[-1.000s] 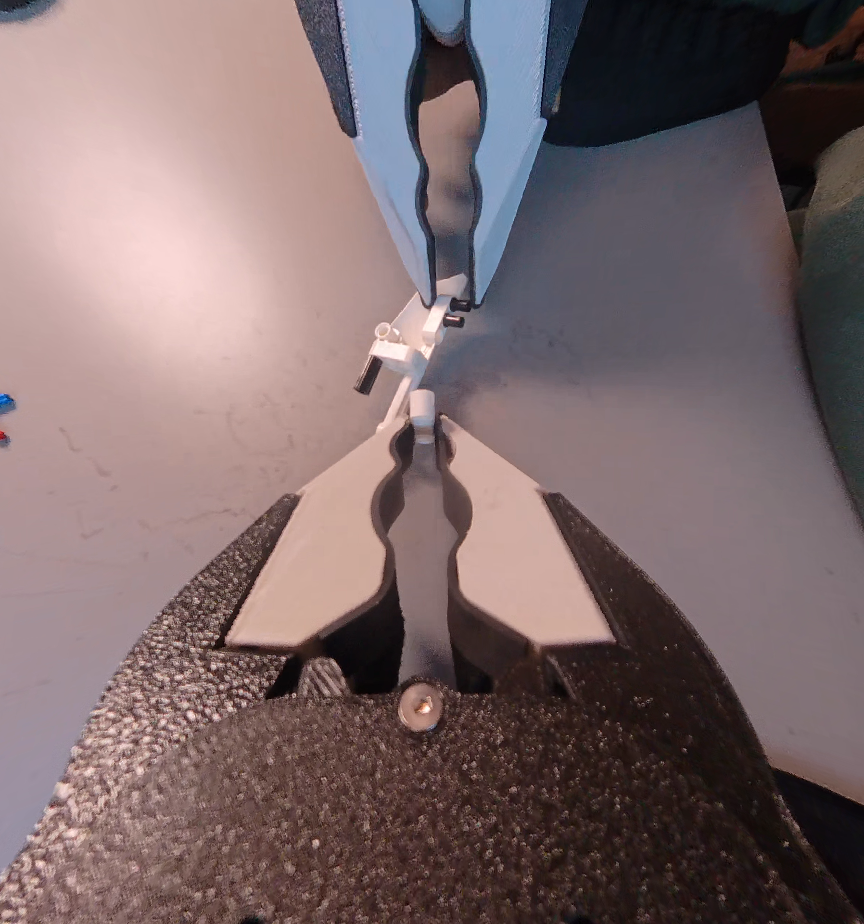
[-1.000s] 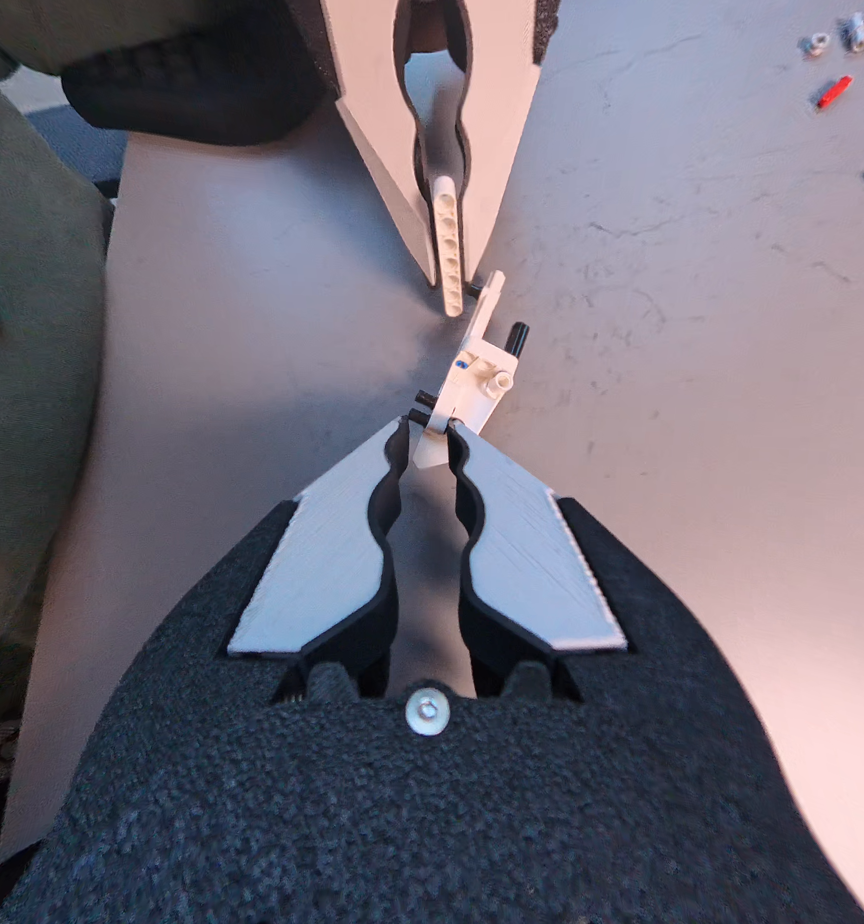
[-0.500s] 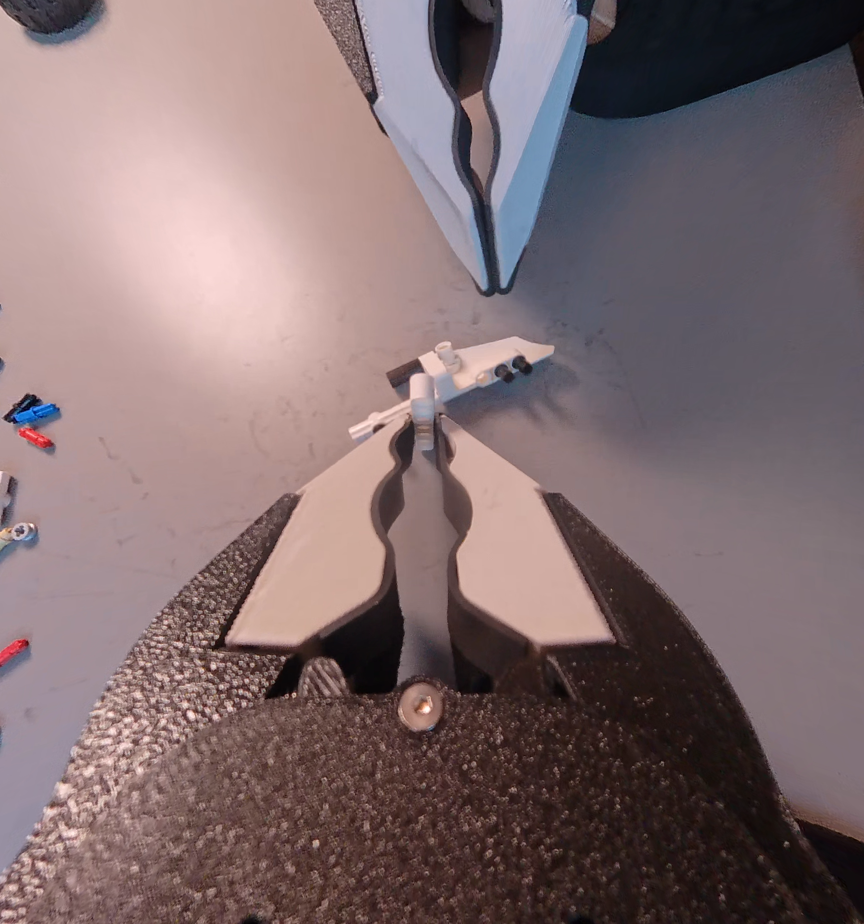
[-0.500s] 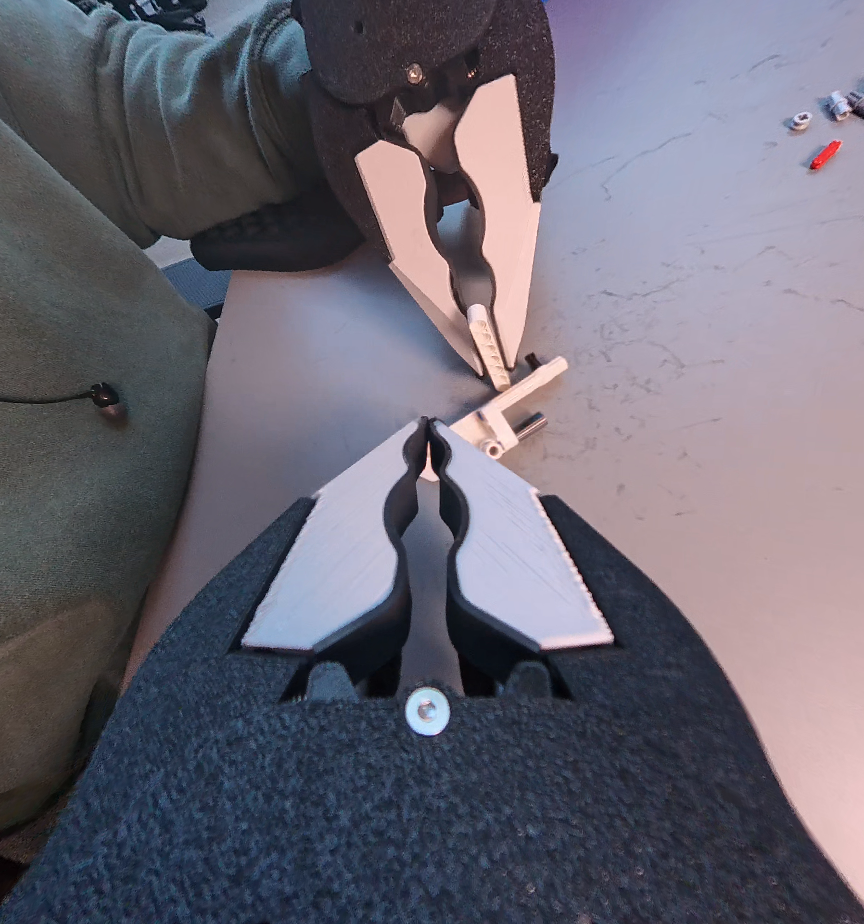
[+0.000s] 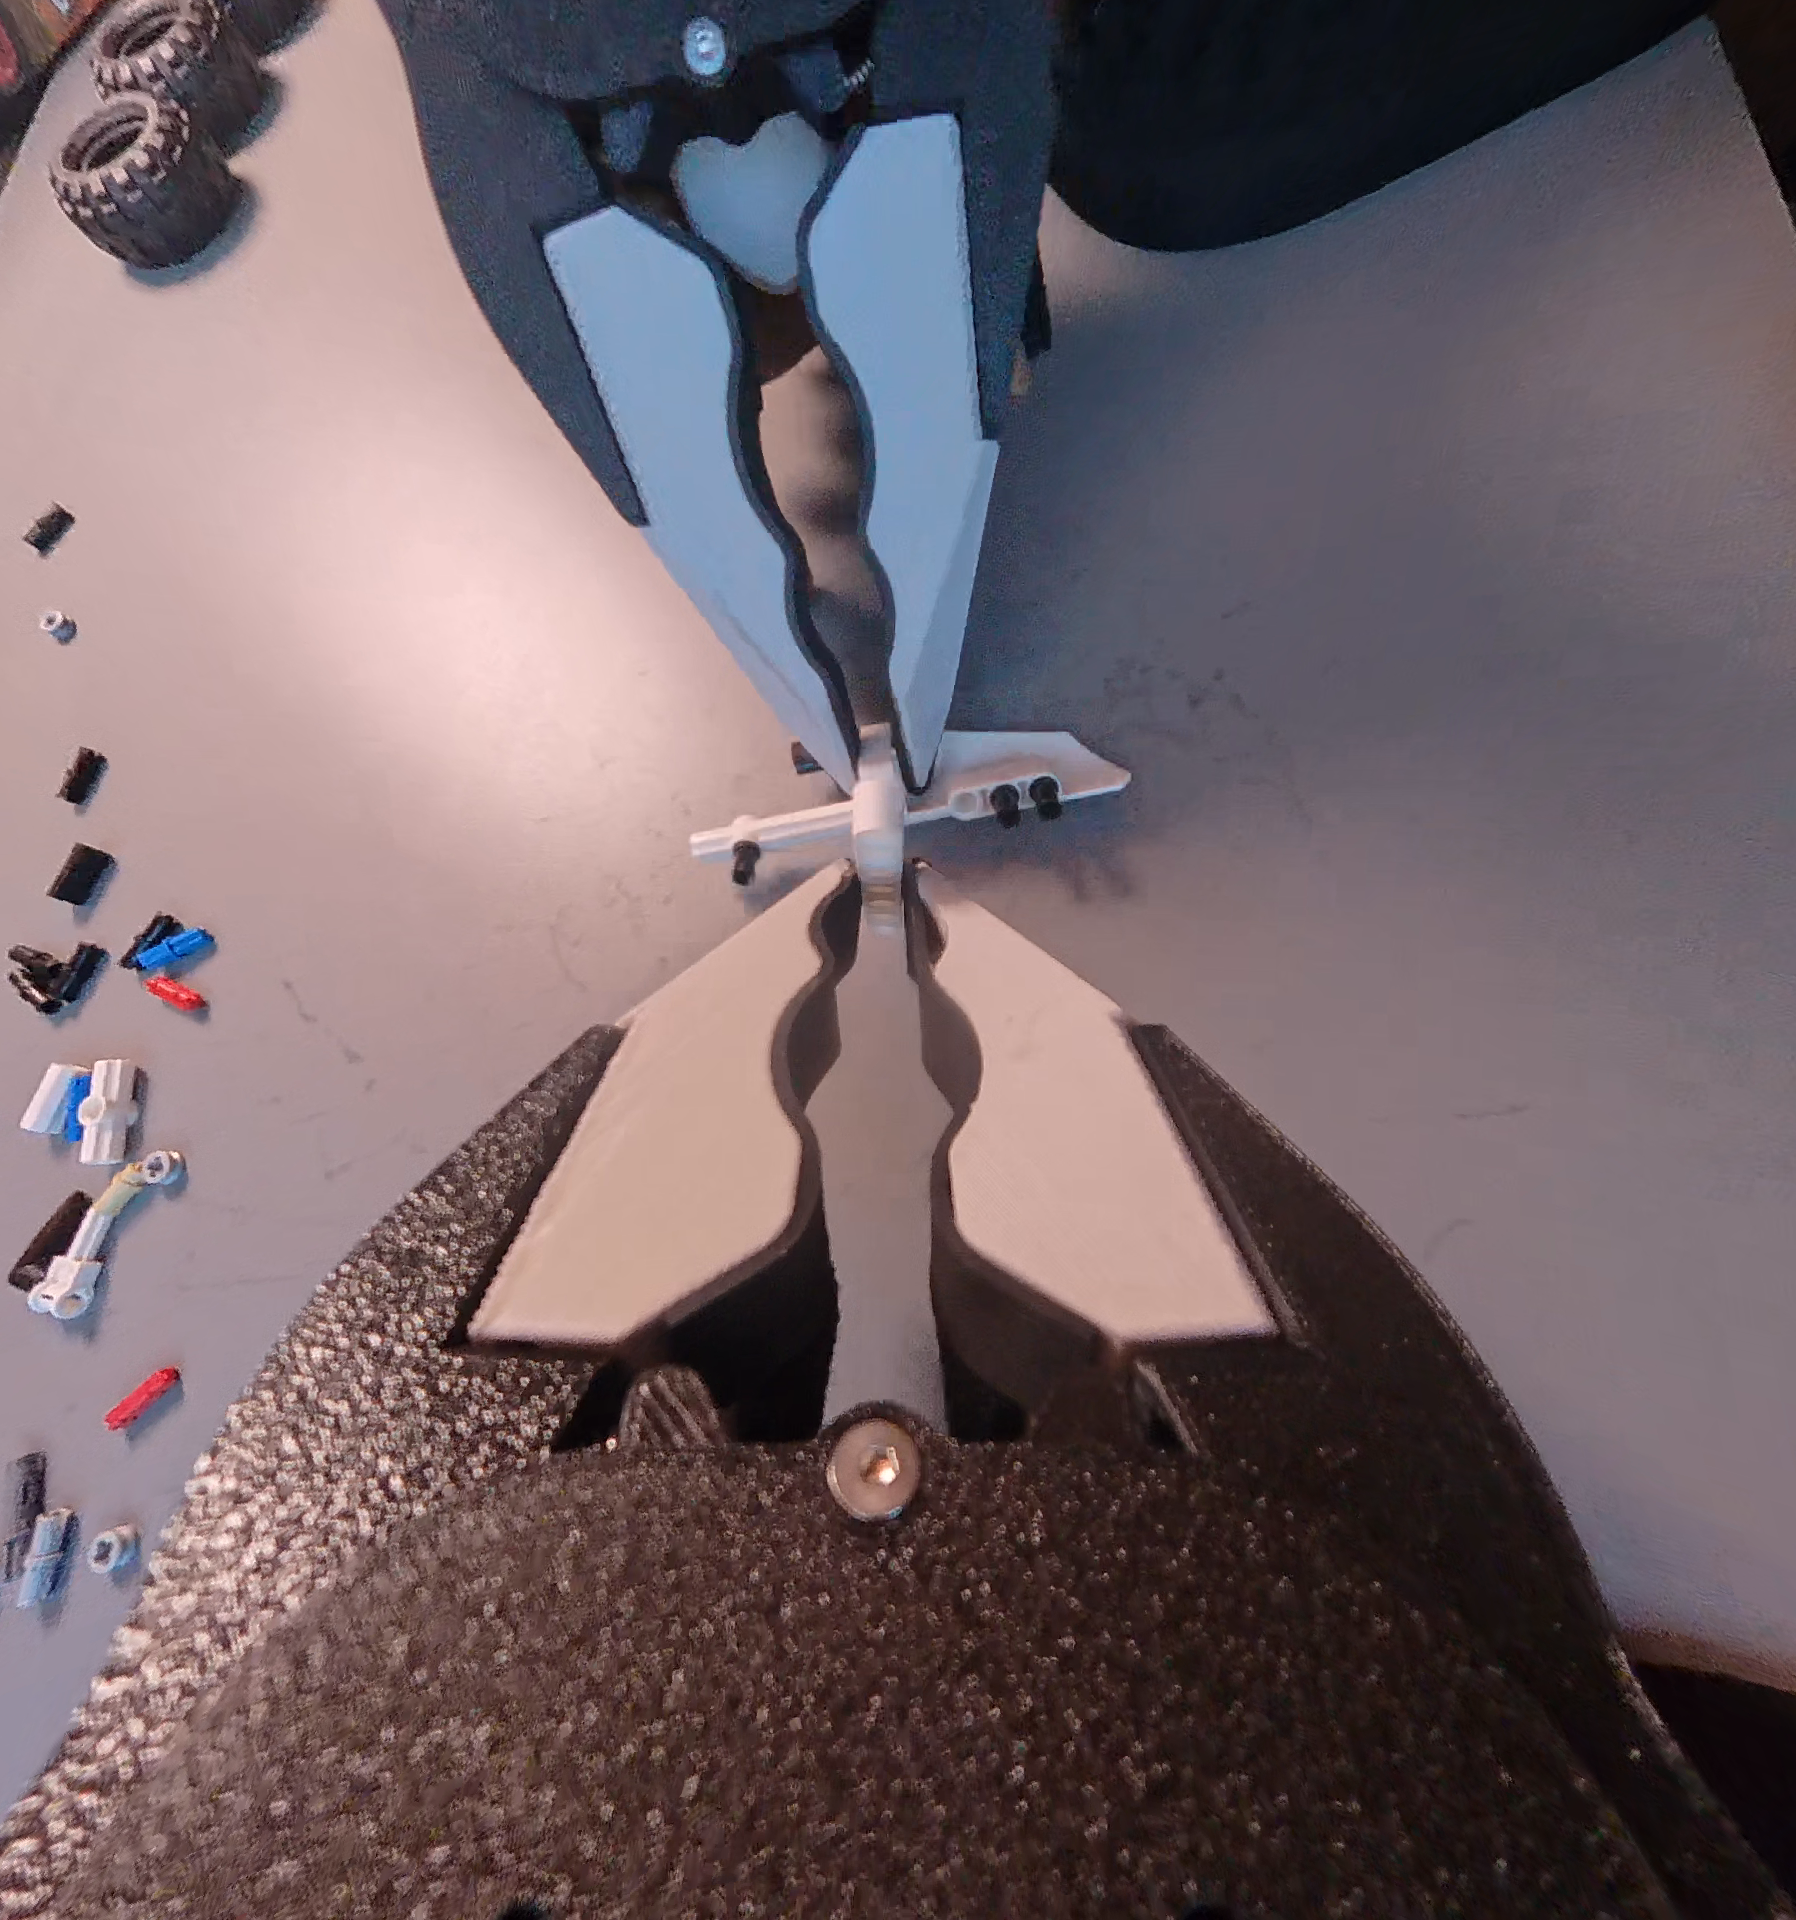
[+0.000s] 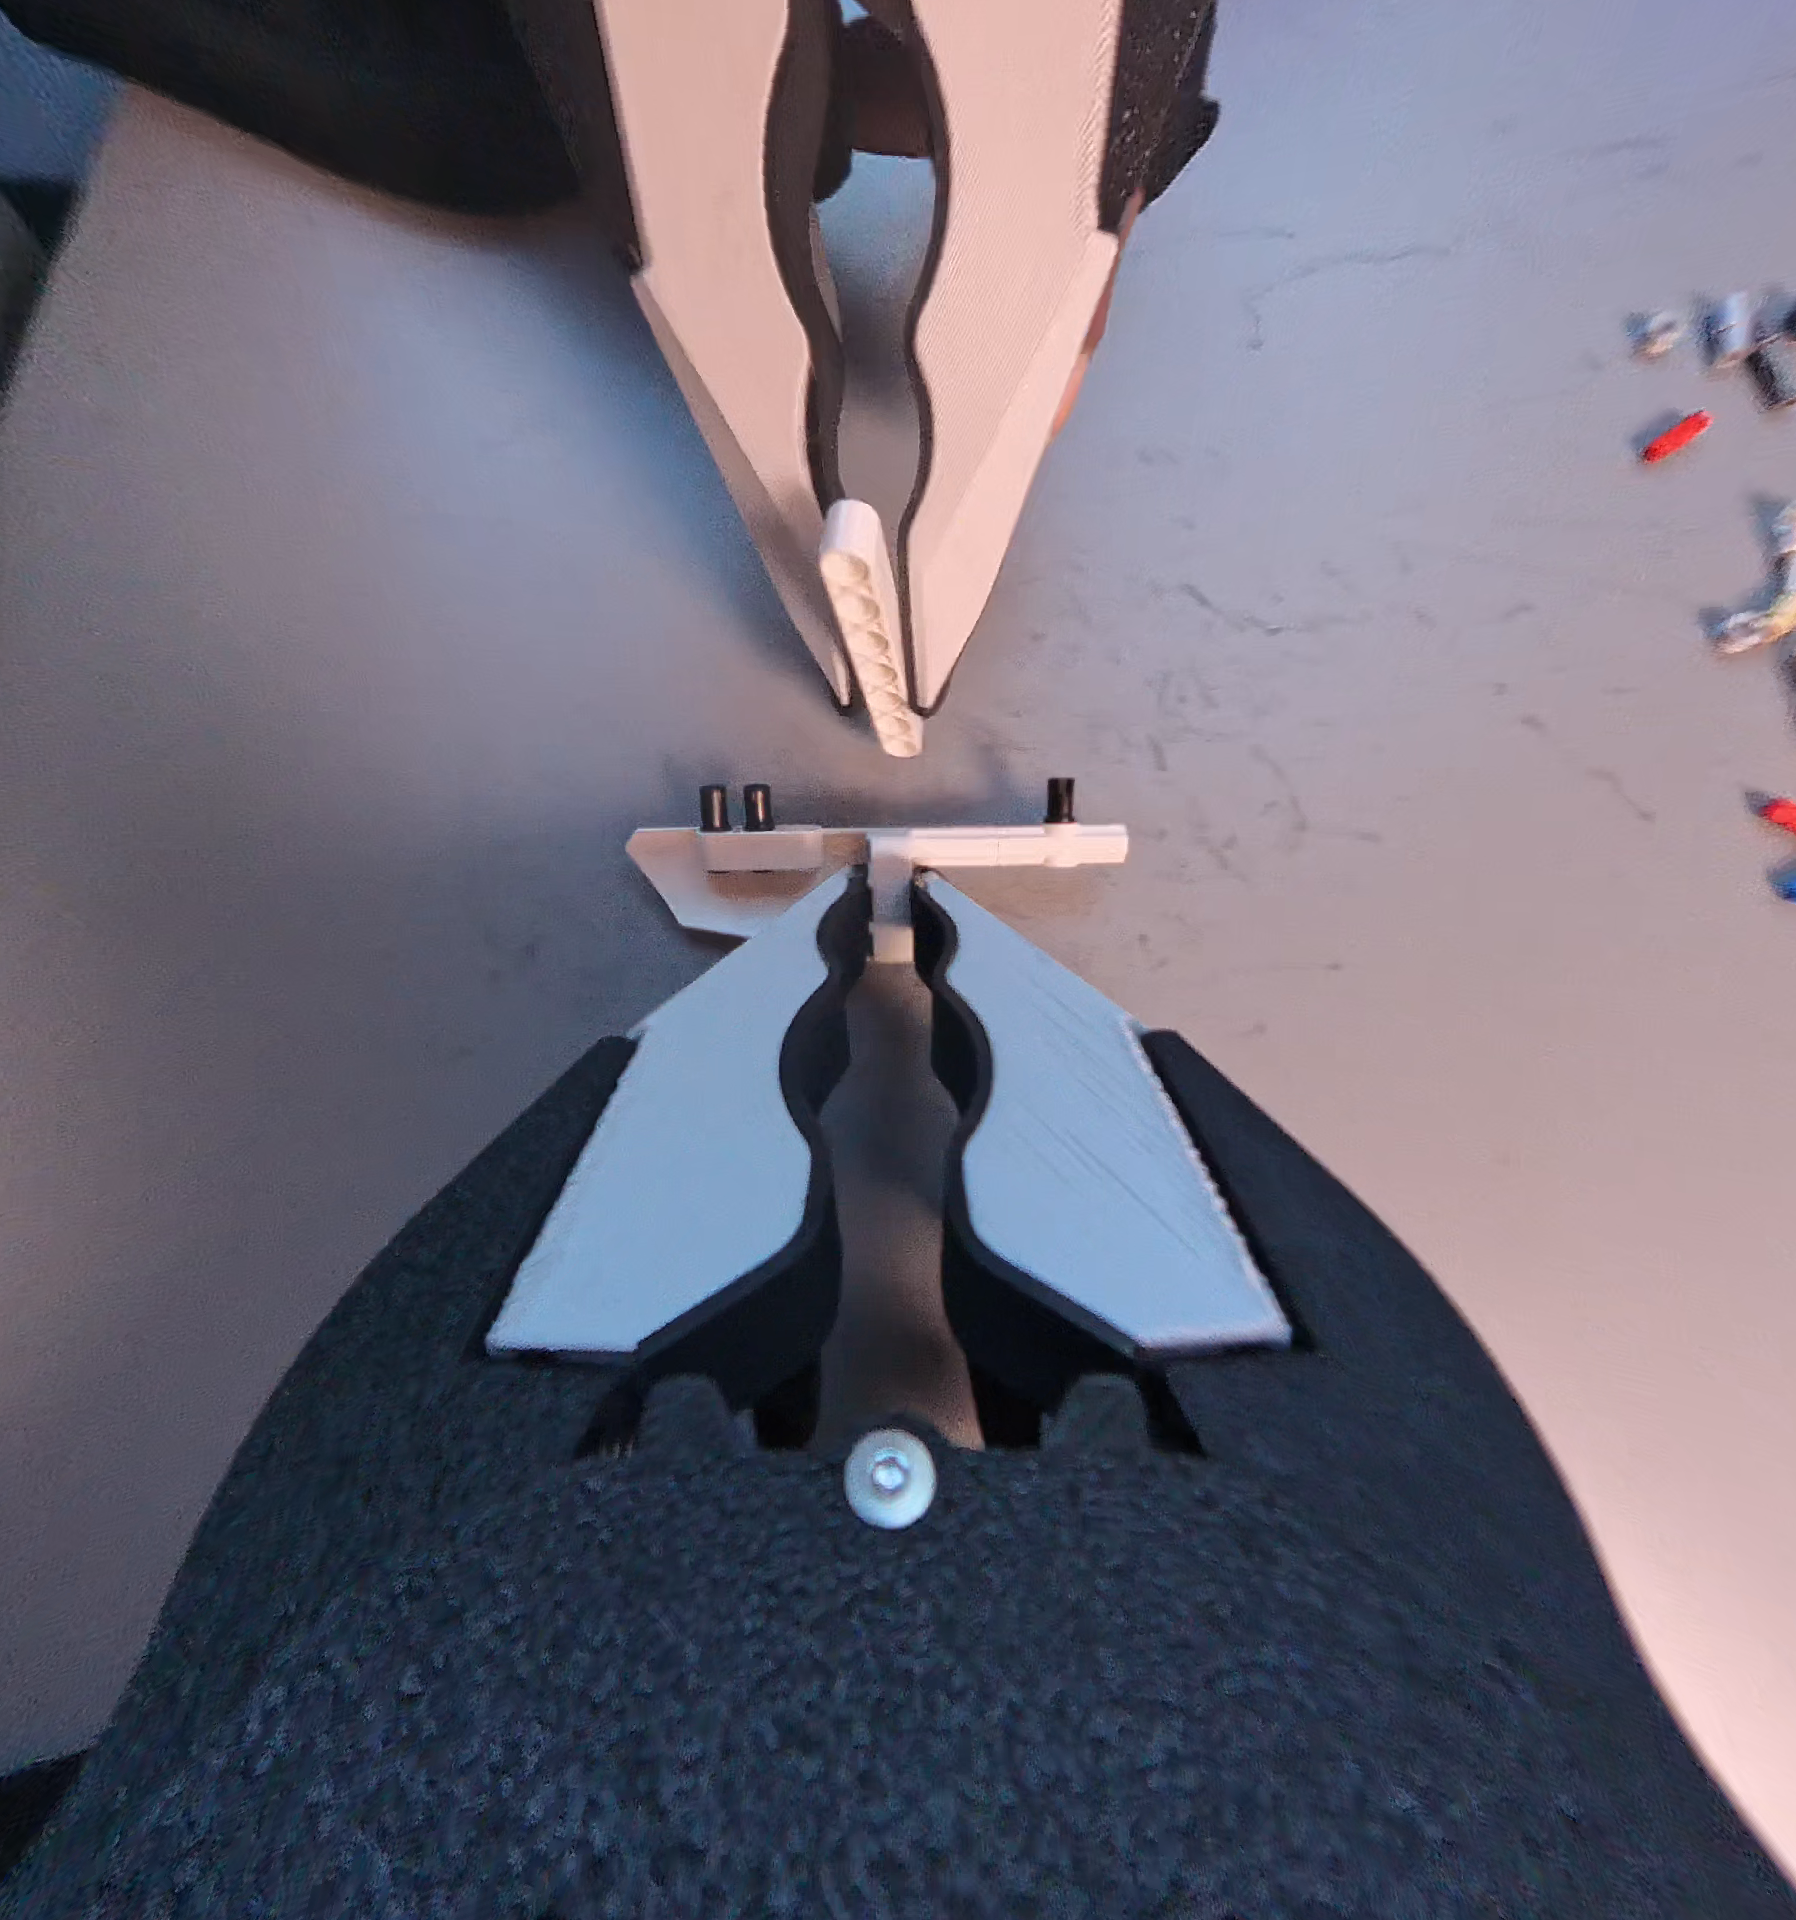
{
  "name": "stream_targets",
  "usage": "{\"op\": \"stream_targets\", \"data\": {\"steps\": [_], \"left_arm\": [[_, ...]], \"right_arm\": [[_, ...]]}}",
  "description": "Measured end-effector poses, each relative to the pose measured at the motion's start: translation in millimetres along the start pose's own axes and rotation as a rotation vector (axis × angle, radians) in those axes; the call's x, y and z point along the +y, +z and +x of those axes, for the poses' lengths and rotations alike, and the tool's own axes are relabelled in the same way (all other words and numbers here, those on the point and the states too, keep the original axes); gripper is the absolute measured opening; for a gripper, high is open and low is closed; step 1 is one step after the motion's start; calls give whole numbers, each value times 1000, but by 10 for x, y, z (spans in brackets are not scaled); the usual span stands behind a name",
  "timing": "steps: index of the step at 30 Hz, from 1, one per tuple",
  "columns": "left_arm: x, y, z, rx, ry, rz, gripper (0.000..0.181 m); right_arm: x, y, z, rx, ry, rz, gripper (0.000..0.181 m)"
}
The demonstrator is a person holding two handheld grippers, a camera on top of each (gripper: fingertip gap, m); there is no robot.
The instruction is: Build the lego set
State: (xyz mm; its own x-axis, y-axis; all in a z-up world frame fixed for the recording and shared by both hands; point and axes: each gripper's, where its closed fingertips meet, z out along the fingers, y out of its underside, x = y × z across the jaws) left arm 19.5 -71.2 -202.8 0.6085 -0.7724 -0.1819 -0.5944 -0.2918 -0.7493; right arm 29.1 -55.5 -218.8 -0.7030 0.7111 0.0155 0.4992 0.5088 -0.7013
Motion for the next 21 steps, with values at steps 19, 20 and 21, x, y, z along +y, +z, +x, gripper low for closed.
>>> {"op": "stream_targets", "data": {"steps": [19, 20, 21], "left_arm": [[-400, -36, 241, -26, 215, 152, 7], [-404, -41, 248, -10, 197, 160, 7], [-401, -40, 248, -1, 181, 163, 7]], "right_arm": [[-355, -338, -551, -821, 712, 182, 7], [-358, -344, -557, -833, 719, 186, 7], [-358, -344, -556, -839, 725, 189, 7]]}}
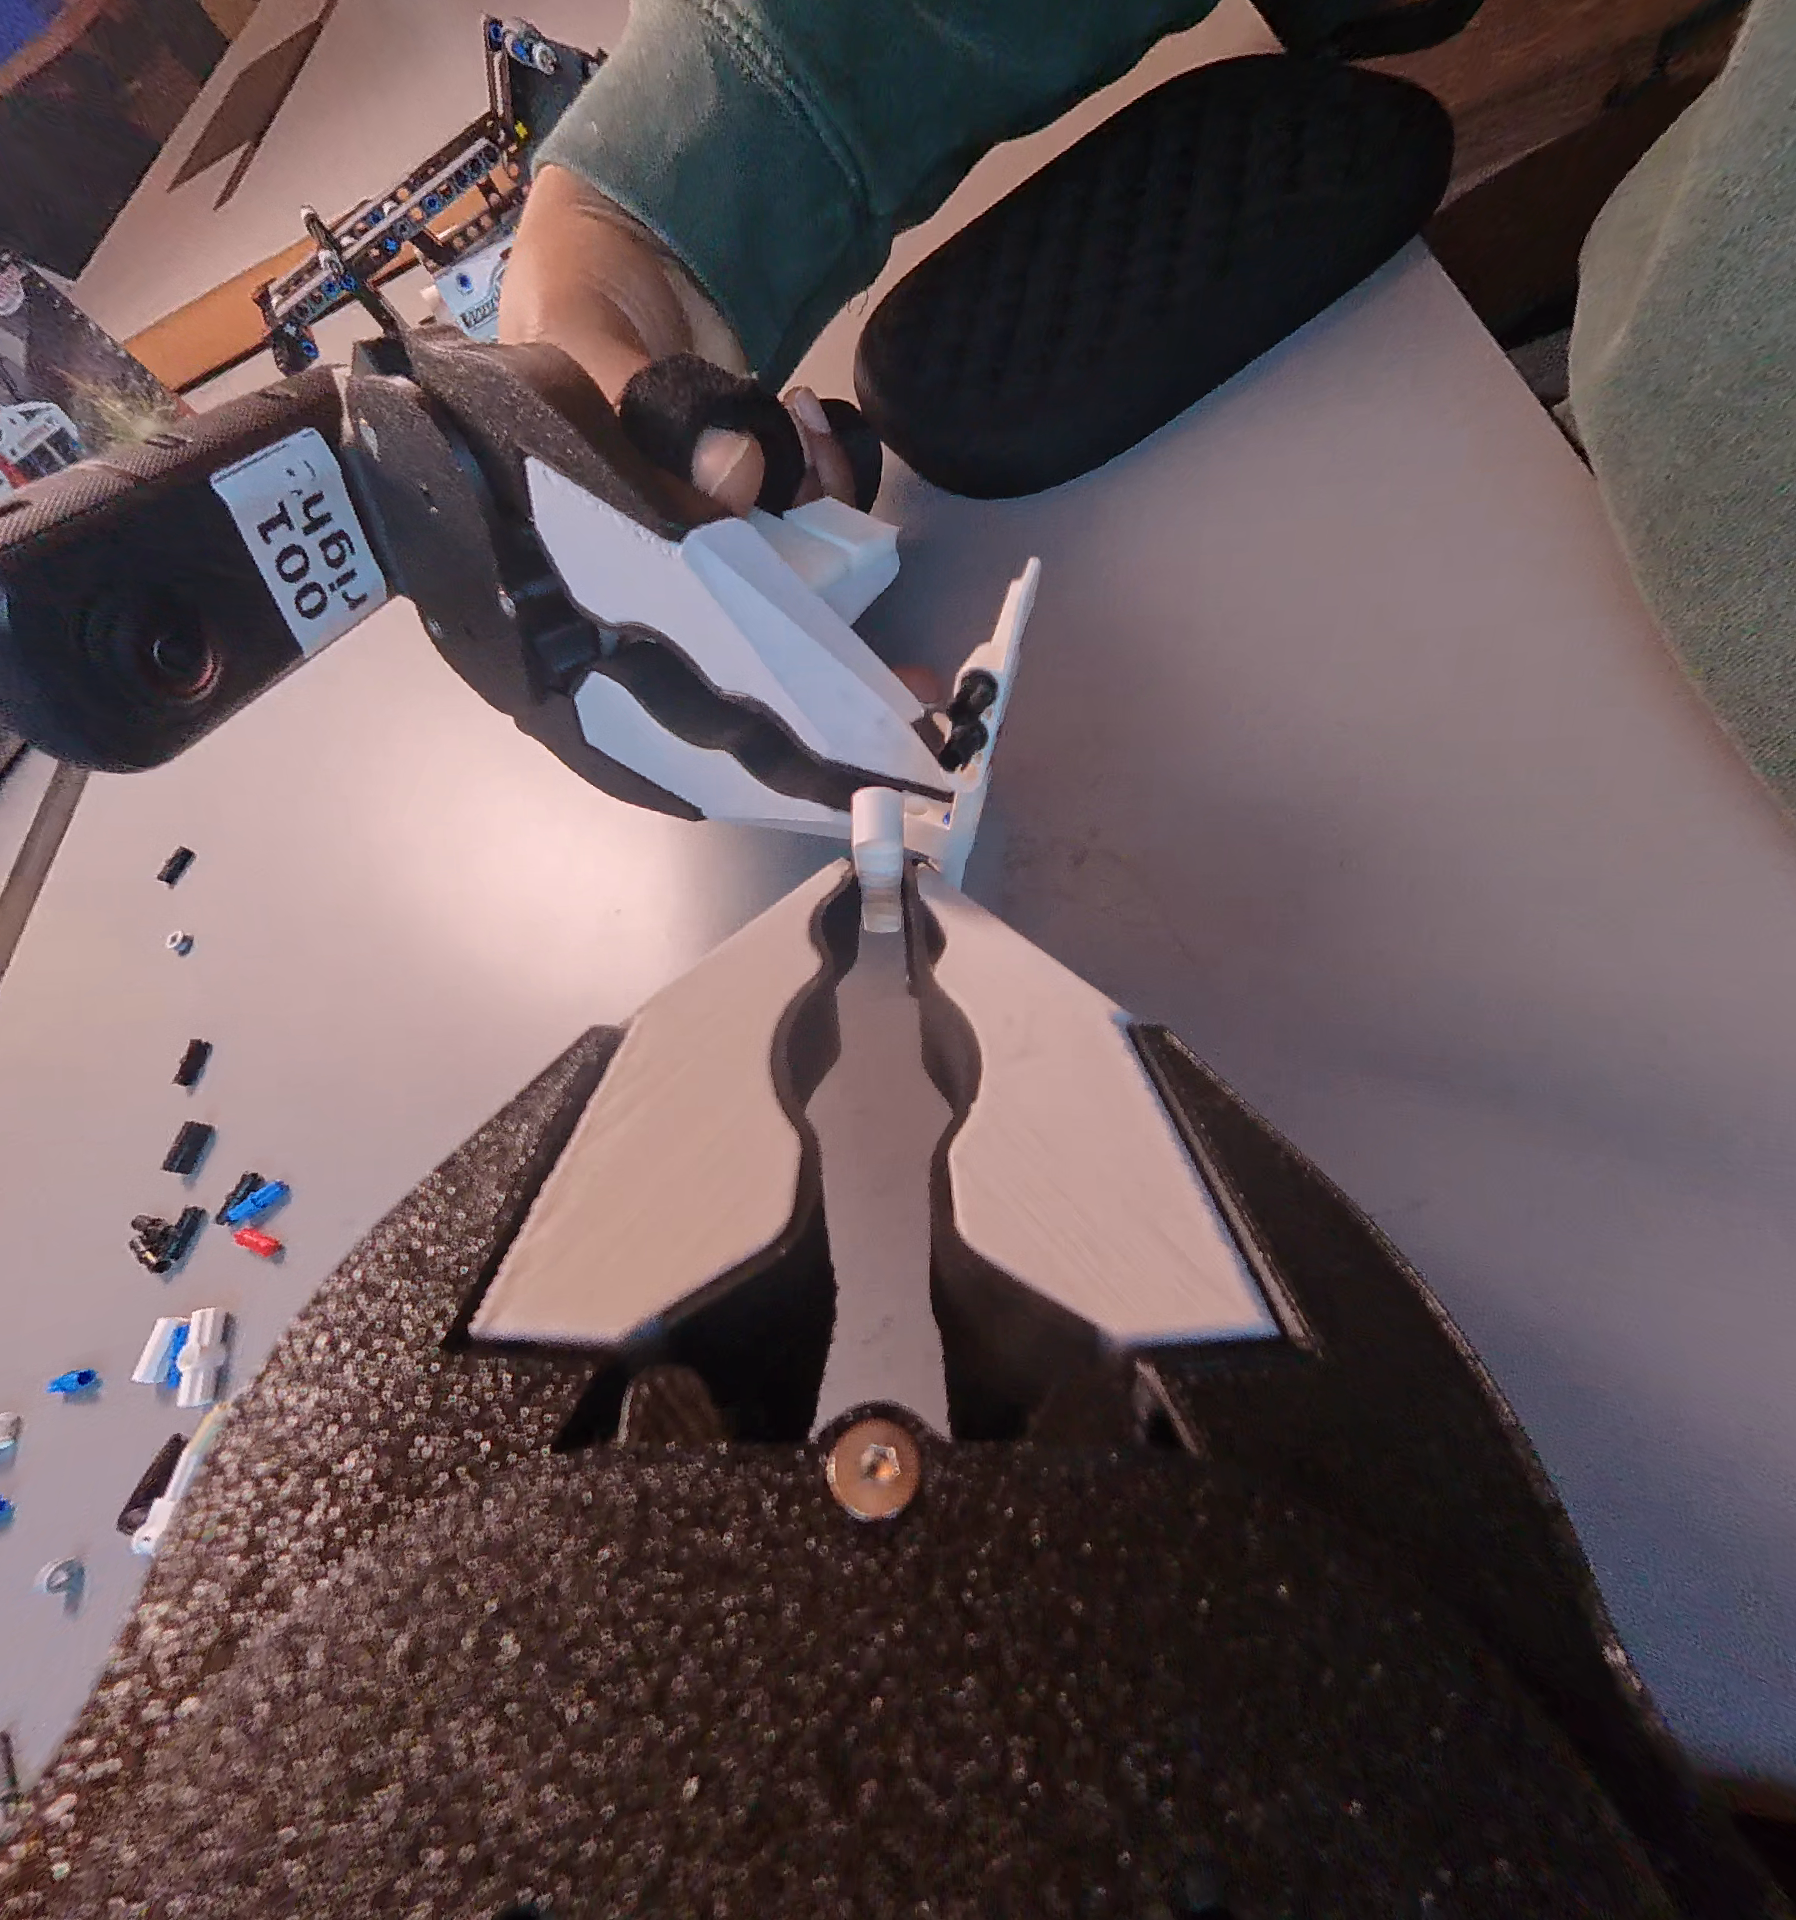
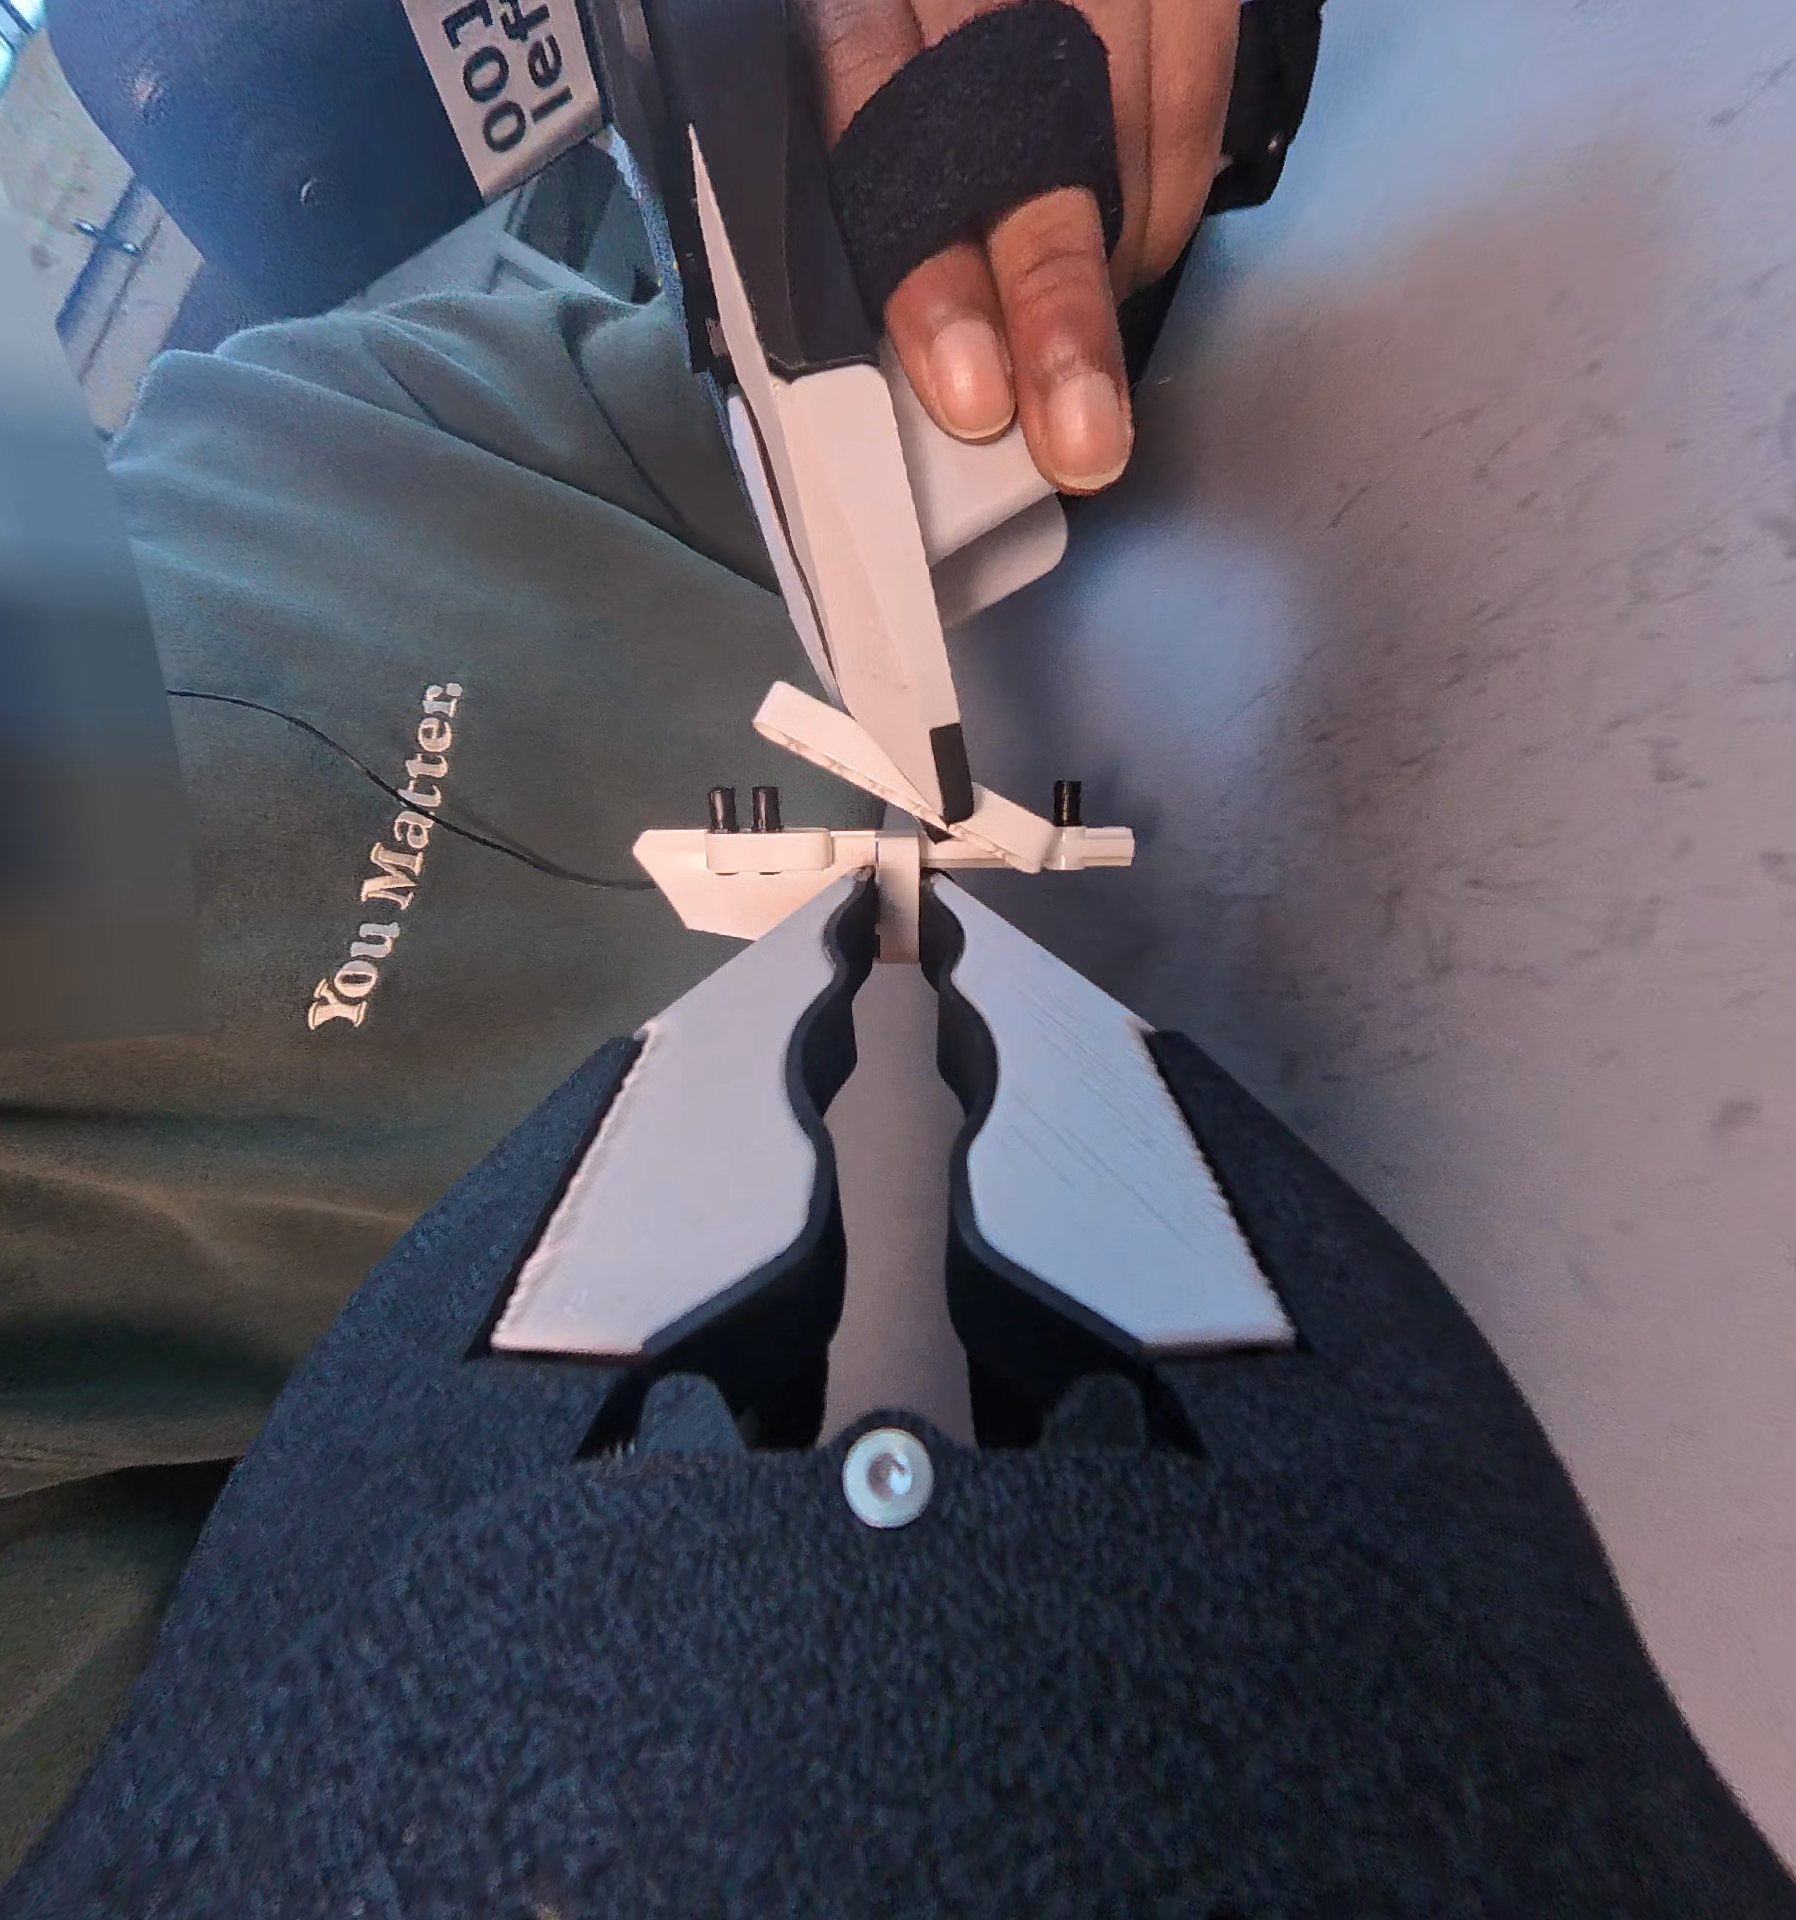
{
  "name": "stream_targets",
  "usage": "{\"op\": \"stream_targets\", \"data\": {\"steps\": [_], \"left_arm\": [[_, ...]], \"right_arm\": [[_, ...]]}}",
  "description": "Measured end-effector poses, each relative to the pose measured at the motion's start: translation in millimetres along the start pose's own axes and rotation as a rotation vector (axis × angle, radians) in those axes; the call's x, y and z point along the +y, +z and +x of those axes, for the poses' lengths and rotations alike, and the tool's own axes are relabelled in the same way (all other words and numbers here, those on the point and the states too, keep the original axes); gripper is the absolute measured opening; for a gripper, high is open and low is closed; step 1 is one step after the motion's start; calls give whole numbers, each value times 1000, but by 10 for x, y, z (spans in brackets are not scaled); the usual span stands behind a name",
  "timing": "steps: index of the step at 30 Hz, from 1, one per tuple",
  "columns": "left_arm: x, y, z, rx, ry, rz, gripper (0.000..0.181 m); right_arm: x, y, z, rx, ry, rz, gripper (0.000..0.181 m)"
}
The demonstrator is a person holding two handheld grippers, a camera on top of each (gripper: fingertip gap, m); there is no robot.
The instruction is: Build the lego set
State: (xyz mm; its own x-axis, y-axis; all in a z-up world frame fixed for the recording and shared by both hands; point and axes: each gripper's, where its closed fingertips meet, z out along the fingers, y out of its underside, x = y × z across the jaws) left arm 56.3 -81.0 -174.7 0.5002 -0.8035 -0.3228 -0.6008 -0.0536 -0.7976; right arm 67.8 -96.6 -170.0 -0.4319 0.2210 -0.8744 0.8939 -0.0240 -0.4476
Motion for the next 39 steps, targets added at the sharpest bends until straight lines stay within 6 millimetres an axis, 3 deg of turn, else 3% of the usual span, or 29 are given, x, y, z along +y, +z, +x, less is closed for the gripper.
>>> {"op": "stream_targets", "data": {"steps": [7, 15, 19, 24, 28, 30, 34, 36, 39], "left_arm": [[90, 14, -35, 14, -69, -10, 9], [306, 167, -18, 6, -78, -119, 16], [298, 207, -17, -9, -47, -126, 20], [131, 107, -87, -49, -39, -46, 23], [76, 140, -87, -59, -30, -32, 24], [42, 152, -89, -67, -28, -21, 10], [-150, 12, -213, -69, -181, 115, 7], [-303, -119, -281, -2, -372, 256, 6], [-310, -207, -412, 29, -561, 332, 6]], "right_arm": [[-20, -91, 119, 35, 44, 70, 7], [43, -212, 139, 124, 55, 82, 7], [45, -214, 162, 155, 71, 82, 7], [20, -236, 183, 173, 85, 100, 7], [-49, -184, 76, 134, 72, 108, 7], [-115, -141, -35, 89, 53, 123, 7], [-304, -212, -205, 105, -147, 226, 9], [-517, -402, -390, 134, -322, 418, 33], [-557, -566, -485, 323, -545, 523, 41]]}}
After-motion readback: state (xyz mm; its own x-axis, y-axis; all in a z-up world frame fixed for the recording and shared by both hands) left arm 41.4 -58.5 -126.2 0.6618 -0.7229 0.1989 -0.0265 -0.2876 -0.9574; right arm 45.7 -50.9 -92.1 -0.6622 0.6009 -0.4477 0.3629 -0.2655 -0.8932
